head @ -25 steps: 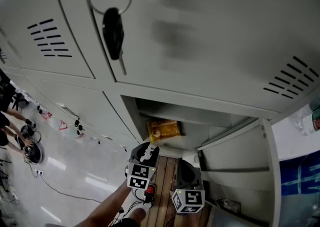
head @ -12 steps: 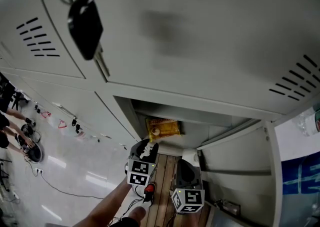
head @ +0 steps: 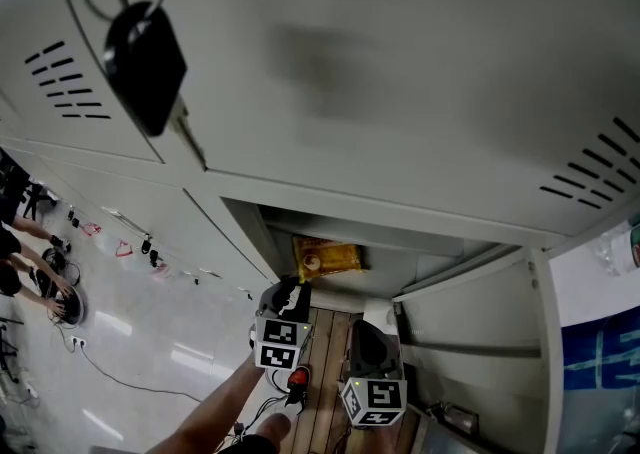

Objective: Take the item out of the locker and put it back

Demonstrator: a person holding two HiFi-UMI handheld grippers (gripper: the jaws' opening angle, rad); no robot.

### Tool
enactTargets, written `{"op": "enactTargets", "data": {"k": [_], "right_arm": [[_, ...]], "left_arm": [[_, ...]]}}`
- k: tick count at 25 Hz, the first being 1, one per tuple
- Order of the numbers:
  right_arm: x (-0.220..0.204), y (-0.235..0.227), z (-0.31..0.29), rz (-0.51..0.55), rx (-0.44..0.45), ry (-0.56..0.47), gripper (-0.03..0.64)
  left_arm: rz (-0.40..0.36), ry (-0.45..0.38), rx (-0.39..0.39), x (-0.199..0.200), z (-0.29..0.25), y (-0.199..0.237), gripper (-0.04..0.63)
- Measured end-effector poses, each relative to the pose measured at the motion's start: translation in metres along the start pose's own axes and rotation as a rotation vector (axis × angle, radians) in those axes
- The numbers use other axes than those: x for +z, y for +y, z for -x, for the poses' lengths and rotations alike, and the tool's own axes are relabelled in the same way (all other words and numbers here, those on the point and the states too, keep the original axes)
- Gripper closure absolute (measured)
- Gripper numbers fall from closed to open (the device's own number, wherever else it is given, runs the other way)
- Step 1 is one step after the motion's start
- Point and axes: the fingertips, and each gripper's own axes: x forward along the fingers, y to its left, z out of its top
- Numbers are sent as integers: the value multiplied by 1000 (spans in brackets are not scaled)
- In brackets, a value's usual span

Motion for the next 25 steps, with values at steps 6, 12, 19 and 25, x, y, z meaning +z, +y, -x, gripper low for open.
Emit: {"op": "enactTargets", "data": {"k": [6, 12, 19, 25], "right_arm": [[-1, -3, 1, -1, -4, 3, 600], [0, -7, 3, 1, -10, 2, 600], [8, -7, 9, 11, -15, -6, 600], [26, -6, 26, 37, -32, -32, 600]], "left_arm": [[-1, 7, 4, 1, -2, -1, 559], [7, 13, -14, 0, -3, -4, 574], [7, 2, -21, 7, 4, -6, 575], [-13, -28, -30, 24, 22, -12, 575]]}}
